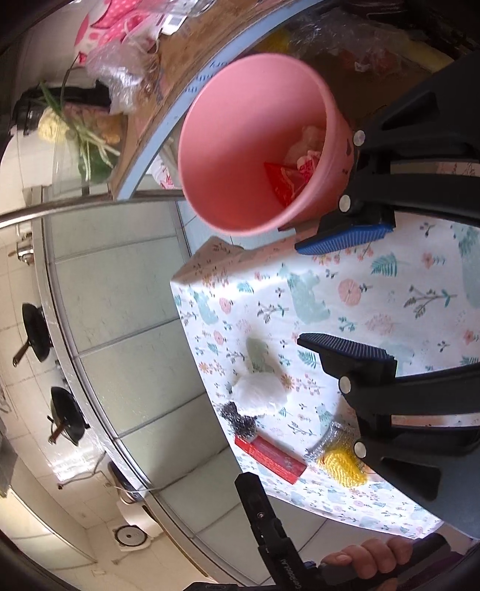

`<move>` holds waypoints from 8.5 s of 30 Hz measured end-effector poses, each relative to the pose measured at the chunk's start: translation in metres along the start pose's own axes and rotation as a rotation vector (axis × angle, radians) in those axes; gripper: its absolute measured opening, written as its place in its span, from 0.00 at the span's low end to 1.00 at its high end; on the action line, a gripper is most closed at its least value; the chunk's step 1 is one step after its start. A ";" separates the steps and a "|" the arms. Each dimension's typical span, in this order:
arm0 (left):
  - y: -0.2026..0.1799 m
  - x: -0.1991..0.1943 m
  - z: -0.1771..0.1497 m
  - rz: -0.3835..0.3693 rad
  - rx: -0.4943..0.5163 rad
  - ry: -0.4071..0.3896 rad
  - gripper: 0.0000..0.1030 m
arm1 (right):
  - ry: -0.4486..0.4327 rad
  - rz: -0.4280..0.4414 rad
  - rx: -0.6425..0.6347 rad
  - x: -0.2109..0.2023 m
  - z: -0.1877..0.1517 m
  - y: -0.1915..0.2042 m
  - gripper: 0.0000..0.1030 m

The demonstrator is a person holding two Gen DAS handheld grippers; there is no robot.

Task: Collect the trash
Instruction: 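Move both grippers back over the trash on the table, then grasp the steel wool ball with the left gripper while the right grasps the white plastic bag, then carry the steel wool and plastic bag over the pink bucket, then open both grippers to drop the steel wool and bag into the bucket, then move both grippers back over the mesh pad and sponge on the table, then grasp the silver mesh pad with the left gripper while the right grasps the yellow net sponge, then carry the mesh pad and yellow sponge over the pink bucket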

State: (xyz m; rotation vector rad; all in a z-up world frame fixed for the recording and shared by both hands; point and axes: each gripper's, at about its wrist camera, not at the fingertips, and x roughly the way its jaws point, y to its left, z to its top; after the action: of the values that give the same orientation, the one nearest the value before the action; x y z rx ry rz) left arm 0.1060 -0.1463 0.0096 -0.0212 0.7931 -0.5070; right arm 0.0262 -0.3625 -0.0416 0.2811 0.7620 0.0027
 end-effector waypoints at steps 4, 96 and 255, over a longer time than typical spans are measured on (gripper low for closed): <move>0.039 -0.002 -0.003 0.068 -0.059 0.004 0.42 | 0.017 0.028 -0.033 0.014 0.006 0.016 0.44; -0.109 0.042 0.019 -0.138 0.192 -0.001 0.13 | -0.095 -0.072 0.126 -0.038 0.007 -0.100 0.21; 0.030 -0.066 -0.009 0.022 -0.109 -0.130 0.05 | -0.015 0.223 -0.157 -0.024 -0.005 0.048 0.15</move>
State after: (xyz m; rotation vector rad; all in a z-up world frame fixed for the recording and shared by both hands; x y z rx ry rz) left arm 0.0739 -0.0892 0.0423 -0.1453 0.6922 -0.4366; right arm 0.0105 -0.3176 -0.0166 0.2151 0.7079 0.2695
